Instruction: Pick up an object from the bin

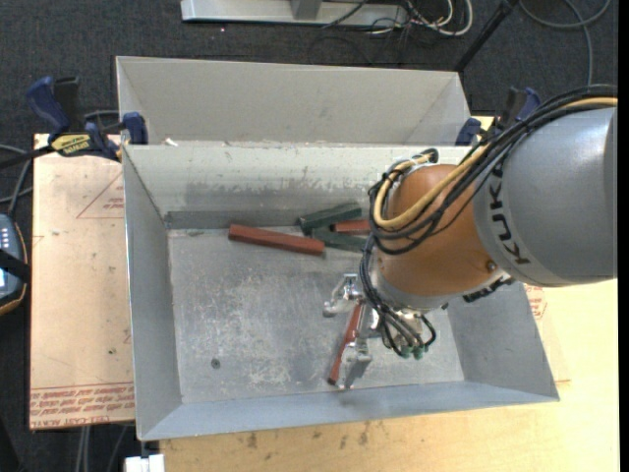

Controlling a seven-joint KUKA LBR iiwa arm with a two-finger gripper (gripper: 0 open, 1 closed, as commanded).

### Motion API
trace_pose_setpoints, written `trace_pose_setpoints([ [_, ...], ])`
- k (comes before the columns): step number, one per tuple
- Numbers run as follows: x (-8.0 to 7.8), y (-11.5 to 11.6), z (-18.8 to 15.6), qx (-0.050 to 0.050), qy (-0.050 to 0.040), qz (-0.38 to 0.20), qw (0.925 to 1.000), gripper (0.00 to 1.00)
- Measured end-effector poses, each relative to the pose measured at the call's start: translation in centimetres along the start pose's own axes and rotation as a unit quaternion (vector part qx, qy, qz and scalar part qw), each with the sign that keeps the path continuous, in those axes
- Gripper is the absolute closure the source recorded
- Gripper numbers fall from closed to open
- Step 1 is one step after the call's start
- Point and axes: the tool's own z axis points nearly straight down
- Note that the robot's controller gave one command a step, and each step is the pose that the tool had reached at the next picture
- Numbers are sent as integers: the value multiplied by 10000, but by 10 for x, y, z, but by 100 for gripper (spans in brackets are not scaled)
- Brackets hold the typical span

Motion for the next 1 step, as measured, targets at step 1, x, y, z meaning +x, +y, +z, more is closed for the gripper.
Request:
trace_pose_setpoints([
  [1,-53,-33,63,-5,-104,-1579,9874,100],
])
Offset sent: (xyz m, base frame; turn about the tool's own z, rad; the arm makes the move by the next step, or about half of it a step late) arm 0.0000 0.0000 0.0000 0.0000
